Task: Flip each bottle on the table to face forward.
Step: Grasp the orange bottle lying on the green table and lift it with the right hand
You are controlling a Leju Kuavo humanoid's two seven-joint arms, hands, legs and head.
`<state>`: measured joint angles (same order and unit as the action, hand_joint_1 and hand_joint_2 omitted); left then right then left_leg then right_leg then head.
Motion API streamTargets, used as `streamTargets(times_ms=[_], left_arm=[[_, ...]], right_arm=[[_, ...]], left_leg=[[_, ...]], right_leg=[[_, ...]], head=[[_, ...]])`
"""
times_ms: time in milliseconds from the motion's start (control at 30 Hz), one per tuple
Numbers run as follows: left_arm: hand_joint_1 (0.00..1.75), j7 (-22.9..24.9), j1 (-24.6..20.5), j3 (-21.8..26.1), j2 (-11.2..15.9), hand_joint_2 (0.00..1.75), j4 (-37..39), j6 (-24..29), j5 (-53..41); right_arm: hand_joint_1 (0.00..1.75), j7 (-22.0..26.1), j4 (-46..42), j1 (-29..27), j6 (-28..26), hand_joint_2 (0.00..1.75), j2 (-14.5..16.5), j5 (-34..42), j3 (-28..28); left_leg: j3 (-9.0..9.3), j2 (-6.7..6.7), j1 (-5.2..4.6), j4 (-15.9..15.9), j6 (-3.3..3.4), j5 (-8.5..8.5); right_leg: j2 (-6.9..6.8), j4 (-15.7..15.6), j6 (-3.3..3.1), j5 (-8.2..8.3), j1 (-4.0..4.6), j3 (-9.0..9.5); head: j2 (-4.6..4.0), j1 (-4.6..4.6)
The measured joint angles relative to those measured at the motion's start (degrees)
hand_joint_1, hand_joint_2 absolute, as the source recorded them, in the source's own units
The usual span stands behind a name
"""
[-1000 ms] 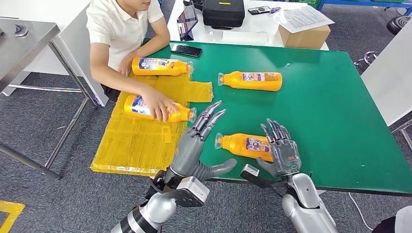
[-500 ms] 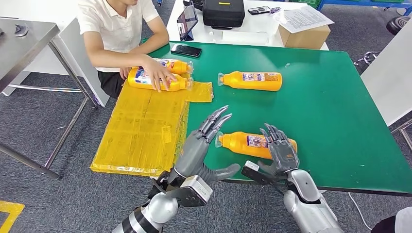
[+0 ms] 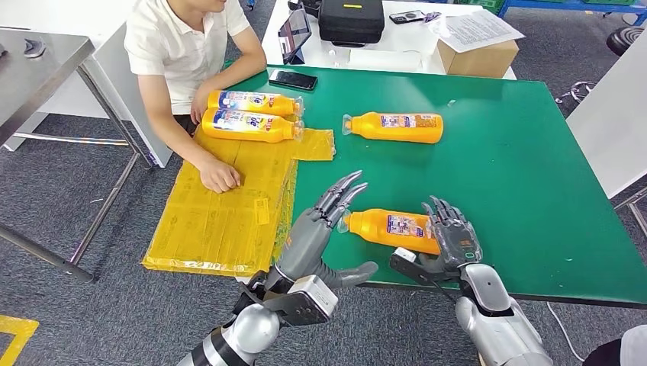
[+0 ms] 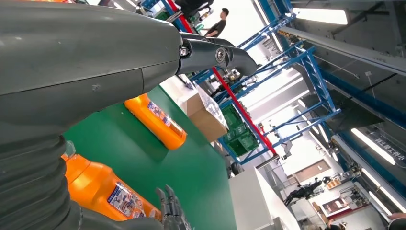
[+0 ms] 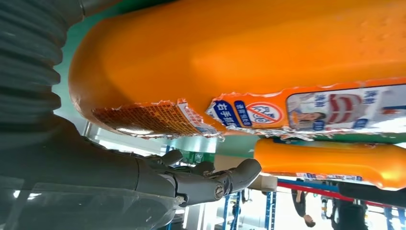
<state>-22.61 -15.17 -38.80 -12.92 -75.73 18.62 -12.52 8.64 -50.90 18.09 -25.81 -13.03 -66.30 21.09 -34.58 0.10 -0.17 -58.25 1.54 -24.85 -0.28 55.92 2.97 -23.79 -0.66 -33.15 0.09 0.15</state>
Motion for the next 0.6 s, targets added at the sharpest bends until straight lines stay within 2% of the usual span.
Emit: streamTargets(times_ms=[233, 400, 600], left_arm=[[0.0, 0.39, 0.11, -0.01, 0.01, 1.75, -0.15, -0.61, -0.19], [0.0, 0.45, 0.11, -0.02, 0.02, 1.75, -0.16, -0.91, -0.2], [0.0, 0.45, 0.11, -0.02, 0.02, 1.75, -0.16, -0.93, -0.2]], right_arm=[[0.0, -1.66, -0.11, -0.02, 0.81, 1.75, -0.39, -0.34, -0.02], [0.0, -0.16, -0.09, 0.07, 5.17, 1.75, -0.32, 3.67, -0.98], [0.0, 0.16, -0.04, 0.2, 6.01, 1.75, -0.3, 4.59, -1.42]], left_leg=[[0.02, 0.0, 0.0, 0.0, 0.0, 0.0], [0.06, 0.01, 0.0, 0.0, 0.0, 0.0], [0.07, 0.01, 0.0, 0.0, 0.0, 0.0]], right_leg=[[0.0, 0.0, 0.0, 0.0, 0.0, 0.02], [0.01, 0.0, 0.0, 0.0, 0.0, 0.04], [0.0, 0.0, 0.0, 0.0, 0.0, 0.06]], head=[[0.0, 0.0], [0.0, 0.0], [0.0, 0.0]])
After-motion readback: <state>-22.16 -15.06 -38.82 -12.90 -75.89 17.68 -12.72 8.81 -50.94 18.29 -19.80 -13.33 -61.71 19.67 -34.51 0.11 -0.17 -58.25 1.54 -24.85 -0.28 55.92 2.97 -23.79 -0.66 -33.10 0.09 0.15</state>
